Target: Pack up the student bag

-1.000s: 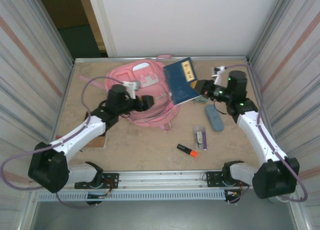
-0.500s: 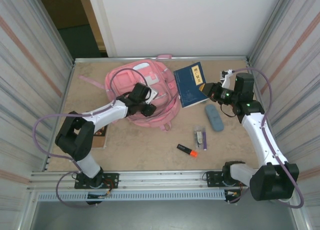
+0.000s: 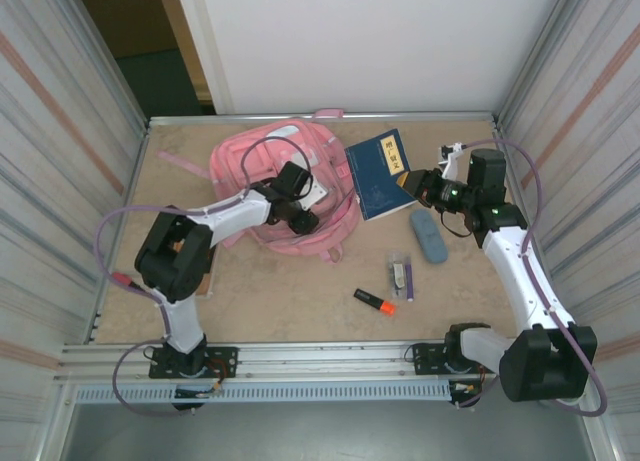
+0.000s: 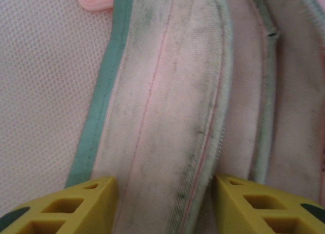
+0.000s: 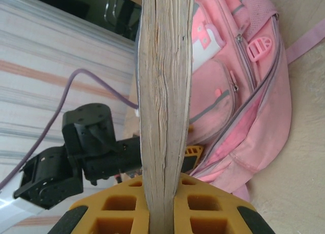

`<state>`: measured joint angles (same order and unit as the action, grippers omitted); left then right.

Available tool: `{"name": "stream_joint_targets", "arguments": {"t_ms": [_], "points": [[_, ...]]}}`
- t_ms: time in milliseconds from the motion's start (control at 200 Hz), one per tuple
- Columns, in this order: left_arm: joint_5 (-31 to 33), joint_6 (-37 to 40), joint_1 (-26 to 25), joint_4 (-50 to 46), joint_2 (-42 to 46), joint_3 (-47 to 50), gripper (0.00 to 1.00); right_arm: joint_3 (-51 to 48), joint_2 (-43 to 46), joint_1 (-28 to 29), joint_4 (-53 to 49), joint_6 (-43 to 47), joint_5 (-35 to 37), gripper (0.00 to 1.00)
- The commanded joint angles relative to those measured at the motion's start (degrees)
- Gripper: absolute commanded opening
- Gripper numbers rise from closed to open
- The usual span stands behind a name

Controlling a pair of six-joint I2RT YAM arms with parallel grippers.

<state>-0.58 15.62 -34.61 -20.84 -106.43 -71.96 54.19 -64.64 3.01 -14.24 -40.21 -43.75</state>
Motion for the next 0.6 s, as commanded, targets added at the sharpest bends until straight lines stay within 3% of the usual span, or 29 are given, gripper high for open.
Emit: {"name": "stream_joint_targets", "arguments": {"t_ms": [0,70,155,276,451,591], "points": [[1.9,0.8,-0.5,-0.7,-1.0,-2.0,0.35,-0.4,-0.1,-0.1,1.3,0.8,-2.1,0.00],[1.2,0.7,-0.5,1.3,0.1,-1.4,0.16,-0.6,0.2,-0.1,0.2,1.2,-2.1,0.00],[0.6,0.1,-0.5,2.7,2.2,-0.9,0.00,-0.2,0.9,-0.1,-3.1,3.1,-0.4,0.00],[-2.4,-1.2,0.0,6.0,7.4,1.2,0.00,0.1,2.4,0.1,-8.9,5.7,3.9,0.00],[-9.5,-5.9,4.6,11.2,16.8,4.0,0.00,-2.3,4.3,2.1,-11.5,5.0,0.1,0.00],[-13.7,-9.5,8.0,13.3,19.7,3.6,0.00,-4.8,3.9,5.6,-10.2,2.2,-3.8,0.00]]}}
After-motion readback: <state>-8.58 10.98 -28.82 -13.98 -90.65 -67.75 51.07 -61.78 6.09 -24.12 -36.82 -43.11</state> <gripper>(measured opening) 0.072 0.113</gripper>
